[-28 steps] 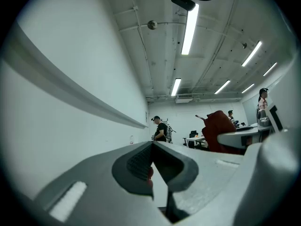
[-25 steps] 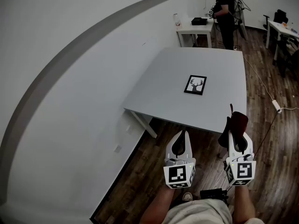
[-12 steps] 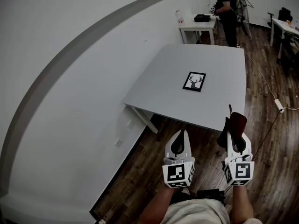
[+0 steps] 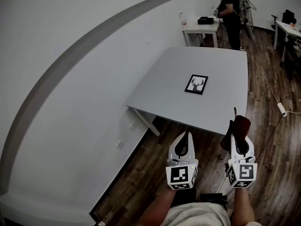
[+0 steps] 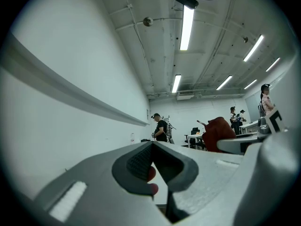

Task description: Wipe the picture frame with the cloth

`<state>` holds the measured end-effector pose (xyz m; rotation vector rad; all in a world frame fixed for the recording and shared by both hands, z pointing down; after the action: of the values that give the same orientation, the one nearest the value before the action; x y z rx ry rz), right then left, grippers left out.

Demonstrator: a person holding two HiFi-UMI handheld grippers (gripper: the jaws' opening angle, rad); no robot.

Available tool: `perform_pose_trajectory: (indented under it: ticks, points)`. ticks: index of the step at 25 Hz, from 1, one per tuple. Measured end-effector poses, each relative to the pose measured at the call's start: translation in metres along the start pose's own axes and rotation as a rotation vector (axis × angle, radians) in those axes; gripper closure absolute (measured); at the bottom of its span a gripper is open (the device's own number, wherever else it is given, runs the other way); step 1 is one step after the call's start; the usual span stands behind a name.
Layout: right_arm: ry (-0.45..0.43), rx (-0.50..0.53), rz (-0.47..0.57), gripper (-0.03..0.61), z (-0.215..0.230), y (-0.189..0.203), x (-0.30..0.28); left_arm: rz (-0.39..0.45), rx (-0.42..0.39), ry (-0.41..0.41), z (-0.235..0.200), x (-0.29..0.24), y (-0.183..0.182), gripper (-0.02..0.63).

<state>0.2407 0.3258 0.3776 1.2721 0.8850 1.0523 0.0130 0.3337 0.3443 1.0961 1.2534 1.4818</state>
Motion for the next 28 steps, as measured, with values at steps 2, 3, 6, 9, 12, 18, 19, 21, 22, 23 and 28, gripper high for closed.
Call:
perform_pose_trajectory:
  ticks: [2,3,6,9,12,18,19,21,22,23,28]
  points:
    - [-0.008,0.010,0.000,0.477,-0.003,0.001,-0.004,0.002,0.006,-0.006,-0.003,-0.001,0.003,0.612]
    - [-0.012,0.015,0.000,0.477,-0.004,0.002,-0.006,0.002,0.007,-0.008,-0.005,-0.002,0.005,0.613]
    - [-0.016,0.030,-0.006,0.476,-0.007,0.004,-0.017,0.003,0.008,-0.008,-0.011,-0.009,0.010,0.612]
    - [-0.012,0.039,-0.009,0.474,-0.010,0.006,-0.033,0.003,0.011,-0.006,-0.021,-0.019,0.018,0.614]
    - [-0.010,0.050,-0.018,0.472,-0.014,0.009,-0.054,0.013,0.014,-0.012,-0.037,-0.032,0.024,0.614]
    - [-0.012,0.091,-0.044,0.469,-0.030,0.018,-0.118,0.008,0.023,-0.040,-0.084,-0.075,0.045,0.613]
    - [-0.011,0.095,-0.047,0.469,-0.033,0.017,-0.130,0.005,0.031,-0.042,-0.093,-0.084,0.047,0.612]
    - [-0.004,0.100,-0.055,0.469,-0.039,0.018,-0.152,-0.001,0.044,-0.040,-0.109,-0.103,0.052,0.613]
    - [-0.001,0.102,-0.059,0.469,-0.041,0.018,-0.162,-0.001,0.046,-0.036,-0.116,-0.112,0.054,0.613]
    - [0.003,0.104,-0.063,0.469,-0.043,0.018,-0.172,0.000,0.047,-0.030,-0.123,-0.121,0.055,0.613]
    - [0.020,0.117,-0.083,0.469,-0.054,0.022,-0.223,0.008,0.047,-0.009,-0.158,-0.164,0.062,0.613]
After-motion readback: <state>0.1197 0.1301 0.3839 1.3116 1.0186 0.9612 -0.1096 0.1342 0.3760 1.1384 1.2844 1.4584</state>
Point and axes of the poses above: the fingertips, and each gripper's own axes: x backward along the fingers, z to its right, y out of its underside, the point moved 8 cm from there along x, backward along the fingers, and after that the axes turned 3 degrees about -x, right-handed, at the moved point
